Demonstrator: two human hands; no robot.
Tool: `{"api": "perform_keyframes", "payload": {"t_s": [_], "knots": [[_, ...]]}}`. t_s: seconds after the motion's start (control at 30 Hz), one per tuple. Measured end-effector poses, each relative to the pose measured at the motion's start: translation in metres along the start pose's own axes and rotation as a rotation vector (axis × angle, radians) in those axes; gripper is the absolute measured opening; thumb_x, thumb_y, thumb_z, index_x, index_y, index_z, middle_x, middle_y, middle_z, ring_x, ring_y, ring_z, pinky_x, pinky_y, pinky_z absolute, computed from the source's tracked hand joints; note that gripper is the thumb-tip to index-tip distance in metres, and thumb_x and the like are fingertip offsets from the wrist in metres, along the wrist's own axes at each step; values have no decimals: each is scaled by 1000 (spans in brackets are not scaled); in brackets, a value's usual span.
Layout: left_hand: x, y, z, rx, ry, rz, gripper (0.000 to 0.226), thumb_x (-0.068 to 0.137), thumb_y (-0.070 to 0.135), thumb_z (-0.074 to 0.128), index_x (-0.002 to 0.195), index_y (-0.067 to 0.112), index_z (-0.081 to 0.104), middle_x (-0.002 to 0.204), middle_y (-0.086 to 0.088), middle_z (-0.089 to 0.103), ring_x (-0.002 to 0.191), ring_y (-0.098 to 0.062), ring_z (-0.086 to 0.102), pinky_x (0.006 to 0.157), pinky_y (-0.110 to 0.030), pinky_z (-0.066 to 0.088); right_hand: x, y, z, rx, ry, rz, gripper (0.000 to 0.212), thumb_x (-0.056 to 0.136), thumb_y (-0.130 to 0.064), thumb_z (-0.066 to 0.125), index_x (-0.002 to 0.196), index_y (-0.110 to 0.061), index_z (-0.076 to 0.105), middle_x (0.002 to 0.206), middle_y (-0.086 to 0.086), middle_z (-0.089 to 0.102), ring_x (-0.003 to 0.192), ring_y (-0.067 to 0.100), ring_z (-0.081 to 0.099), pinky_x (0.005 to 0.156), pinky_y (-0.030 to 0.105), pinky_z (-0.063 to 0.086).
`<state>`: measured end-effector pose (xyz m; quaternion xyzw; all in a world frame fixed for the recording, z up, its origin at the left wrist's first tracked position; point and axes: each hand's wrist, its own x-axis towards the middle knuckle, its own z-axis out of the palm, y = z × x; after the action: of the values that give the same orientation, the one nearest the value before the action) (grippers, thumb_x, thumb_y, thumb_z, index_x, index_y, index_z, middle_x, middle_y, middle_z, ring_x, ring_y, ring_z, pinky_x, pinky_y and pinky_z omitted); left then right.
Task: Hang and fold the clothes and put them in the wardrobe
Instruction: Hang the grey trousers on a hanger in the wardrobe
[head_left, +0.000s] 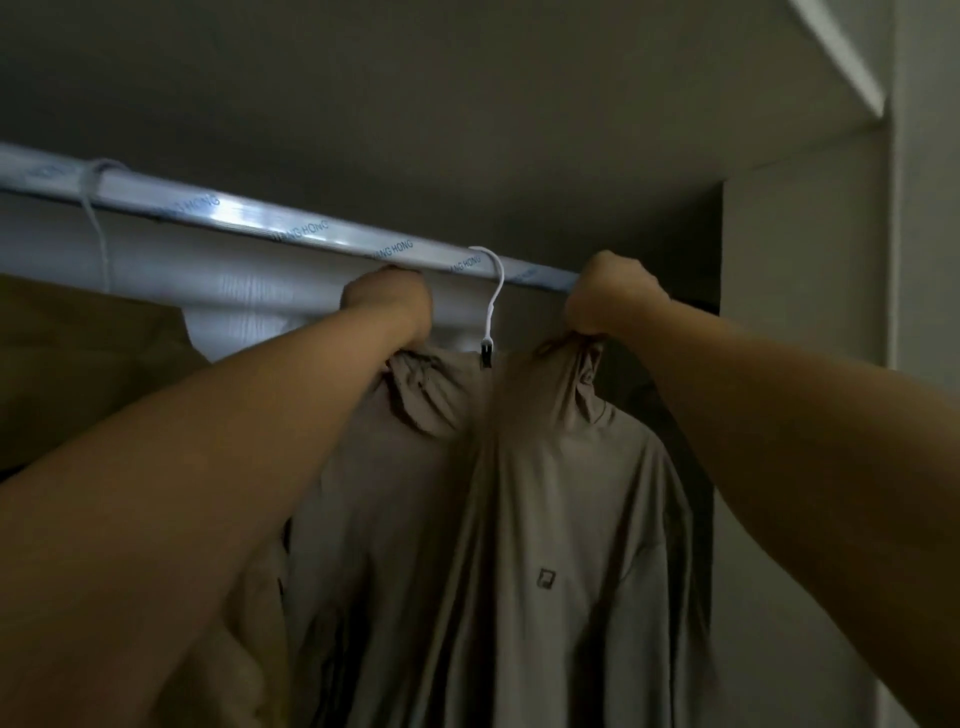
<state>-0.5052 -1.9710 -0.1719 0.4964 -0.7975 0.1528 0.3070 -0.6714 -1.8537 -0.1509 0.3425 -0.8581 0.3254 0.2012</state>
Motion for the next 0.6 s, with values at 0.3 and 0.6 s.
{"api": "perform_keyframes", "payload": {"t_s": [0.3, 0.6], "knots": [[-20, -21, -3, -303, -174, -147, 18, 82, 19, 62, 89, 4, 69, 79, -12, 64, 74, -30, 65, 66, -29, 49, -22, 17, -6, -78, -199, 43, 44, 95, -27, 63, 133, -10, 47, 92, 14, 53, 90, 29, 58, 87, 39, 53], [-15, -33, 8, -448, -46, -74, 20, 82, 16, 59, 92, 8, 74, 99, -13, 73, 84, -30, 68, 71, -31, 56, -40, 19, 8, 148, -526, 1, 29, 104, -35, 50, 97, -10, 62, 93, 12, 63, 83, 24, 61, 77, 33, 51]]}}
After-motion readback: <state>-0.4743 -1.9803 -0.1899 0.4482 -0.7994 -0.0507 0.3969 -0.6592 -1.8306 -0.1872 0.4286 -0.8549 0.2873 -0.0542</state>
